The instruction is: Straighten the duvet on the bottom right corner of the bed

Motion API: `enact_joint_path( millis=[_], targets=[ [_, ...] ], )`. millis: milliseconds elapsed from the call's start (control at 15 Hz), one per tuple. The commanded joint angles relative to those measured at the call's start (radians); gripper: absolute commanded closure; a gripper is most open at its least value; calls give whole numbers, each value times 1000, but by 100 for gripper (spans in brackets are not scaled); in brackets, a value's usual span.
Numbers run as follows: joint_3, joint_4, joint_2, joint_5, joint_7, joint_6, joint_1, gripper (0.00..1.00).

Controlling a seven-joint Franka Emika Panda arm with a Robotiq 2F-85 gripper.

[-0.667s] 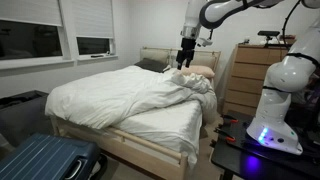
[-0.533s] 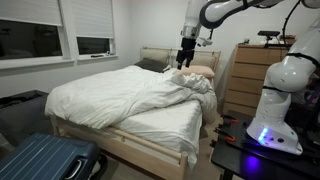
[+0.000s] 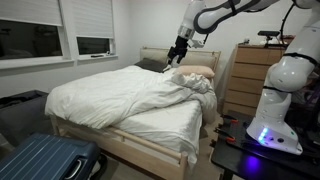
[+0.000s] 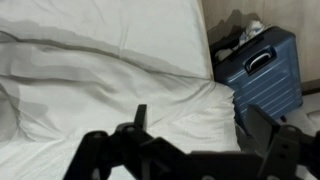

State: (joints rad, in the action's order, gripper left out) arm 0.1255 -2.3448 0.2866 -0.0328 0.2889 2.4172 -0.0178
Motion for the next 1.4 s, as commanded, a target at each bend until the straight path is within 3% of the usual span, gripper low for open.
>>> enact_joint_path(
  millis=[0, 267, 600, 1067, 1333],
  targets=[
    [-54, 125, -154, -53, 33, 106, -63, 0],
    [-140, 293, -327, -89, 60, 168, -105, 0],
    [-237, 544, -514, -65, 85, 187, -97, 0],
    [-377, 918, -756, -52, 204, 108, -110, 0],
    [-426, 1030, -835, -30, 240, 20, -146, 0]
  ],
)
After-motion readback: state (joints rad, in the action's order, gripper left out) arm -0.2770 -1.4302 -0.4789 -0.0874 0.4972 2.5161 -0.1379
